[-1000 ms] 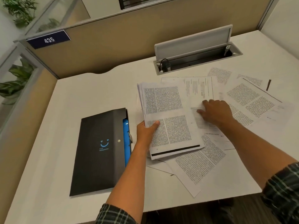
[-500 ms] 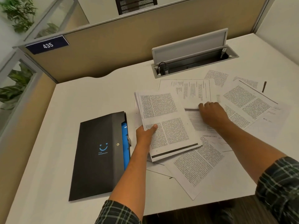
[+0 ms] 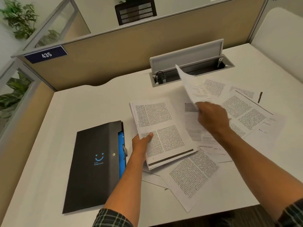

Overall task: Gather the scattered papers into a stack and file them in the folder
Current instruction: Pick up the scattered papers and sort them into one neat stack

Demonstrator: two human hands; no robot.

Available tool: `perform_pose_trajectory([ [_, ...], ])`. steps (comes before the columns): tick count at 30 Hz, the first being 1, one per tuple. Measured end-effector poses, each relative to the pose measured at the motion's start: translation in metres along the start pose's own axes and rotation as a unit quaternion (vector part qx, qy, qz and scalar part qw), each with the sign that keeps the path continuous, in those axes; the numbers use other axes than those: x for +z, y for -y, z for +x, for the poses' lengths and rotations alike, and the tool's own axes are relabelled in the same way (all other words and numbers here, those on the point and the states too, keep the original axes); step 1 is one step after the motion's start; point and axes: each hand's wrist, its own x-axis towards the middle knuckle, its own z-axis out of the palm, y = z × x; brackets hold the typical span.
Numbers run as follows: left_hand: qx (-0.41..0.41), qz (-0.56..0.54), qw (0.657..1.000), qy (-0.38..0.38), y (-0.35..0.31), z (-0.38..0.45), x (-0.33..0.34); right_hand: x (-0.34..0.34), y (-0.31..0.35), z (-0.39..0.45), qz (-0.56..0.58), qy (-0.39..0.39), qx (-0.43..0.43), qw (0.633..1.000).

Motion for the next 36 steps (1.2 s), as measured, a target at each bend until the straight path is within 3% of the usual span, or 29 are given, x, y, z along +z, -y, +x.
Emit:
perform_pose_trajectory([
  [5, 0.022, 0.004, 1.0, 0.007, -0.007, -0.006, 0.014, -0.013, 0.063, -0.015, 0.041, 0.187, -0.214, 0.958],
  [7, 0.038, 0.021, 0.999, 0.002, -0.011, -0.007, 0.021, -0.01, 0.078, -0.024, 0.084, 0.284, -0.24, 0.925],
  [9, 0.046, 0.032, 0.998, 0.008, -0.015, -0.012, 0.025, -0.01, 0.08, -0.031, 0.207, 0.373, -0.21, 0.88],
  [10, 0.042, 0.031, 0.999, 0.013, -0.017, -0.014, 0.025, -0.01, 0.075, -0.033, 0.266, 0.37, -0.174, 0.873],
  [11, 0.035, 0.027, 0.999, 0.019, -0.018, -0.017, 0.026, -0.008, 0.067, -0.033, 0.299, 0.323, -0.134, 0.888],
  [14, 0.026, 0.019, 0.999, 0.039, -0.024, -0.025, 0.026, -0.002, 0.035, -0.024, 0.211, 0.087, 0.0, 0.974],
  [15, 0.027, 0.014, 0.998, 0.05, -0.026, -0.029, 0.026, -0.002, 0.022, -0.021, 0.177, 0.055, 0.071, 0.98],
  [16, 0.033, 0.013, 0.997, 0.062, -0.029, -0.032, 0.027, -0.002, 0.009, -0.017, 0.183, 0.071, 0.147, 0.97],
  [17, 0.046, 0.017, 0.996, 0.079, -0.033, -0.036, 0.027, -0.003, -0.003, -0.015, 0.246, 0.122, 0.216, 0.937],
  [18, 0.06, 0.025, 0.993, 0.097, -0.035, -0.038, 0.028, -0.004, -0.012, -0.014, 0.365, 0.187, 0.265, 0.873],
  [20, 0.078, 0.038, 0.989, 0.12, -0.045, -0.045, 0.033, -0.005, -0.021, -0.015, 0.601, 0.293, 0.276, 0.691],
  [21, 0.08, 0.045, 0.988, 0.124, -0.051, -0.049, 0.037, -0.005, -0.021, -0.017, 0.655, 0.31, 0.259, 0.638],
  [22, 0.079, 0.059, 0.988, 0.119, -0.056, -0.053, 0.041, -0.004, -0.018, -0.019, 0.68, 0.308, 0.237, 0.622],
  [26, 0.072, 0.089, 0.991, 0.072, -0.076, -0.07, 0.052, -0.002, -0.001, -0.022, 0.675, 0.206, 0.192, 0.682],
  [29, 0.116, 0.048, 0.979, 0.161, -0.084, -0.083, 0.051, -0.011, 0.004, -0.021, 0.656, 0.148, 0.18, 0.718],
  [31, 0.158, 0.045, 0.97, 0.179, -0.088, -0.088, 0.049, -0.019, 0.007, -0.021, 0.647, 0.107, 0.155, 0.739],
  [36, 0.229, 0.155, 0.955, 0.112, -0.084, -0.087, 0.042, -0.035, 0.019, -0.033, 0.659, 0.05, 0.119, 0.741],
])
